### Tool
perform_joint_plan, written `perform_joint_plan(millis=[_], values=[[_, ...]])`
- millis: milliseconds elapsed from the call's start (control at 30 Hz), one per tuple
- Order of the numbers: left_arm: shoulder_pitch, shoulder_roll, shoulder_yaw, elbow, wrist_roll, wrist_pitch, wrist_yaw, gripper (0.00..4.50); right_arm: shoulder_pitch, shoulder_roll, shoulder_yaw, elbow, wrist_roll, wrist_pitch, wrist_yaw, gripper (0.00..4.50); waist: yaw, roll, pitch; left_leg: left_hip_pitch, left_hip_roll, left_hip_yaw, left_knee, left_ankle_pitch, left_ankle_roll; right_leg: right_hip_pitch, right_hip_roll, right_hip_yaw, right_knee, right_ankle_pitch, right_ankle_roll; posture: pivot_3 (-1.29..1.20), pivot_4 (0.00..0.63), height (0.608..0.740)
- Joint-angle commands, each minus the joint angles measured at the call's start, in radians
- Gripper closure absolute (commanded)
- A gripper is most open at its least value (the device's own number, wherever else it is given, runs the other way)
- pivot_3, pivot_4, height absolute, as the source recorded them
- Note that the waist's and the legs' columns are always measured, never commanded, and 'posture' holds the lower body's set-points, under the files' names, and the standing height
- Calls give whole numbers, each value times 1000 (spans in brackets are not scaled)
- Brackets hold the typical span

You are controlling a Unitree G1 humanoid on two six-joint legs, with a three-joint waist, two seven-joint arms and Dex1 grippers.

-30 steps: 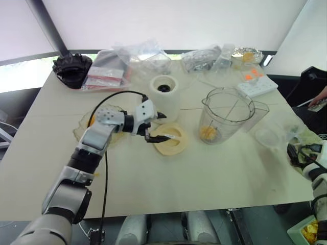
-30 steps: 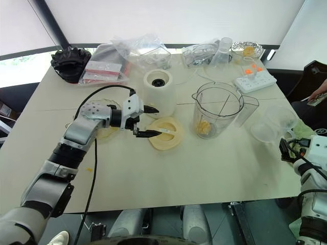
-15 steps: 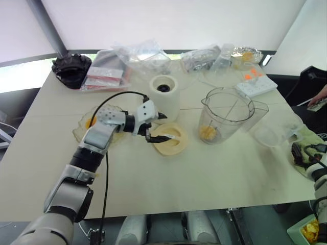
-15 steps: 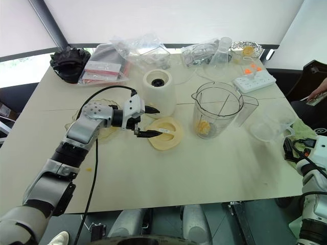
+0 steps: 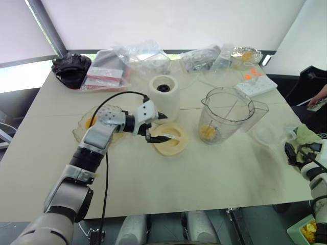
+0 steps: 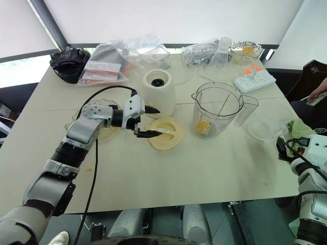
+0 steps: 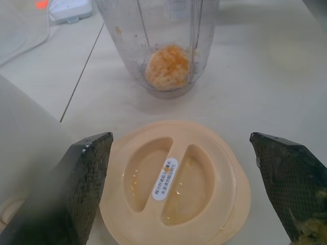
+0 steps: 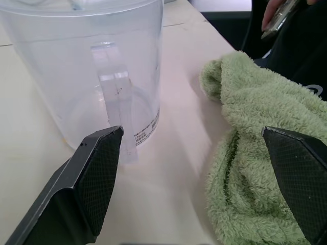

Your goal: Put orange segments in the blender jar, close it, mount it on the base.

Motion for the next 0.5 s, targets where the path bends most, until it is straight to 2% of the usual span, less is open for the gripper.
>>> perform_joint_plan(millis=[33,500], values=[[-27,3,8,-18,-1,-12,-1,18,-4,5,-16,-47,7,-7,-7,0,0,0,0,0,0,0,0,0,0,0,0,0,0,0,0,0,150,740],[-34,-1,5,-14,-1,-12,-4,18,-31,-2,-36,6,-37,-55,-75,0,0,0,0,0,0,0,0,0,0,0,0,0,0,0,0,0,150,740]])
